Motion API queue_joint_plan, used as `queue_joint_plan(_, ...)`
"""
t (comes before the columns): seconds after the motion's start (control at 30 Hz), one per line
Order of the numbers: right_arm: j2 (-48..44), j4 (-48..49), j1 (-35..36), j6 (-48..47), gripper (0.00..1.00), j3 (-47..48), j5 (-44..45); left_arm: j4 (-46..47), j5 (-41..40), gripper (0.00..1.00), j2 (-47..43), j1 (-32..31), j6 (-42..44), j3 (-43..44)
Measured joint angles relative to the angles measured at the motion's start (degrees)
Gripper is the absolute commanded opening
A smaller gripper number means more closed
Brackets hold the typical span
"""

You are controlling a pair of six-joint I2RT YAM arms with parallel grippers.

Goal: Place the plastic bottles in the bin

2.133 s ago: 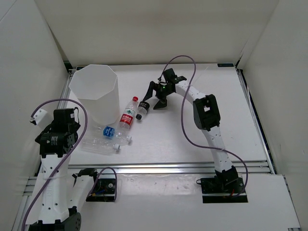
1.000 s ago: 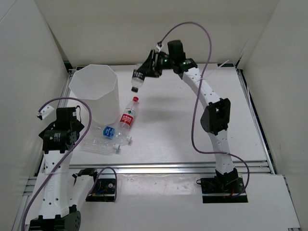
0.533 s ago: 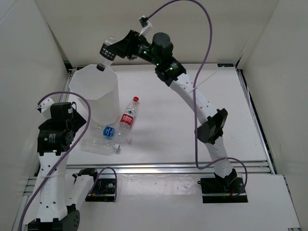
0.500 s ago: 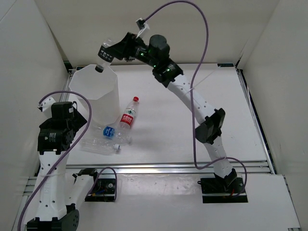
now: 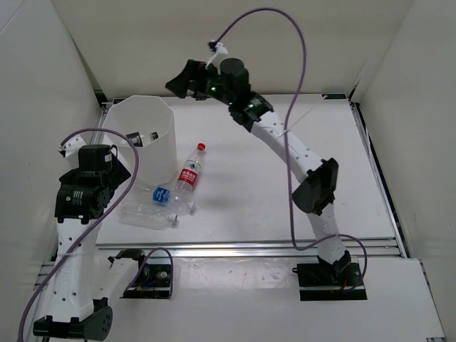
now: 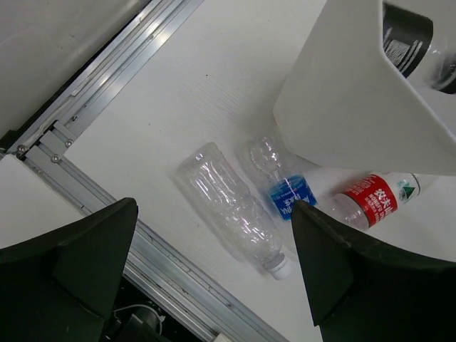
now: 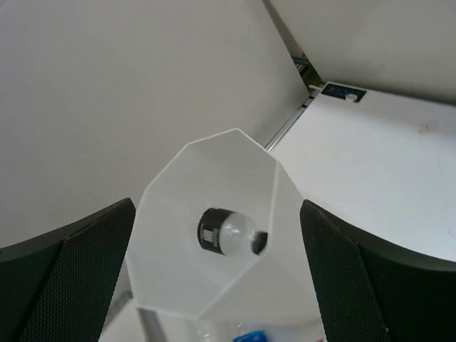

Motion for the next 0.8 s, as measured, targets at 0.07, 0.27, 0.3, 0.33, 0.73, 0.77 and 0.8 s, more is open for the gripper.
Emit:
queue_joint_plan(0.07,-6.16,-1.51,-4.15,5.73,1.0,-6.93,-2.01,0.15,-0.5,1.0,-1.49,0.0,-1.49,-0.74)
queue_joint_plan(0.27,-18.58,-1.33,-19.76,18.82,1.0,-31.82,-6.36,-1.11,-1.49,1.0,-8.11,0.0,-8.26,-6.67)
queue_joint_plan(0.3,-18.34,-1.49,-20.52,20.06,1.0,-34.69,-7.32,-1.44,-1.62,1.0,-8.94,0.0,-9.31,-7.58)
queue_joint_plan(0.33,-17.62,-1.97,-20.61,21.2,1.0,-37.13,-8.52,-1.97,-1.64,1.0,-9.68,0.0,-10.27,-8.31)
queue_joint_plan(0.73,9.29,-8.74,-15.69,27.91,1.0,-33.88,-26.18,-4.37,-2.58,1.0,-11.39,0.0,-20.13,-12.02)
queue_joint_plan(0.77,10.84,-9.25,-15.5,28.22,1.0,-32.11,-26.99,-4.72,-2.69,1.0,-11.34,0.0,-20.63,-12.02)
queue_joint_plan(0.8,12.7,-10.21,-15.32,28.59,1.0,-29.35,-28.02,-5.05,-2.8,1.0,-11.32,0.0,-21.22,-12.07)
